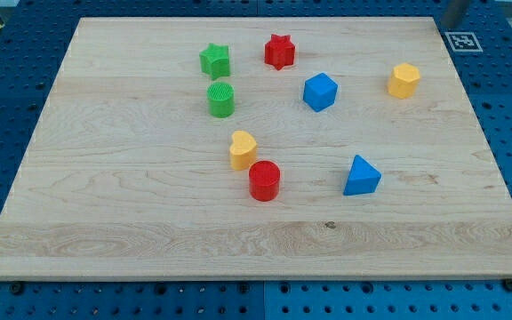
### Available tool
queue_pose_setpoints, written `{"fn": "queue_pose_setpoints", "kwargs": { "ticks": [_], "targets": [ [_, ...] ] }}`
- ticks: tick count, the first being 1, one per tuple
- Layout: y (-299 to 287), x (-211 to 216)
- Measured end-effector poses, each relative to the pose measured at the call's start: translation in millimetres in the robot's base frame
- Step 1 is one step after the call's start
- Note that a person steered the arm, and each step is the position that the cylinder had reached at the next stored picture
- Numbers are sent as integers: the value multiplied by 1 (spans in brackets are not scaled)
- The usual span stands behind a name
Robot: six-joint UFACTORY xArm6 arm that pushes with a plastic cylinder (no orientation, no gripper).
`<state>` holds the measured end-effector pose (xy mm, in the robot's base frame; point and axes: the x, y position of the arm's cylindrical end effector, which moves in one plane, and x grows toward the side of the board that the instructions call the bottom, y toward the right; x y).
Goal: Move the hexagon towards the cube
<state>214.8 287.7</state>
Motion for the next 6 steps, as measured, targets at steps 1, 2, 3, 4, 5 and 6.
{"fn": "queue_pose_setpoints", "kwargs": {
  "ticks": [1,2,3,4,5,6],
  "targets": [
    [-53,8],
    [-58,16],
    [-58,96],
    [-59,128],
    [-69,127],
    [-118,126]
  ]
}}
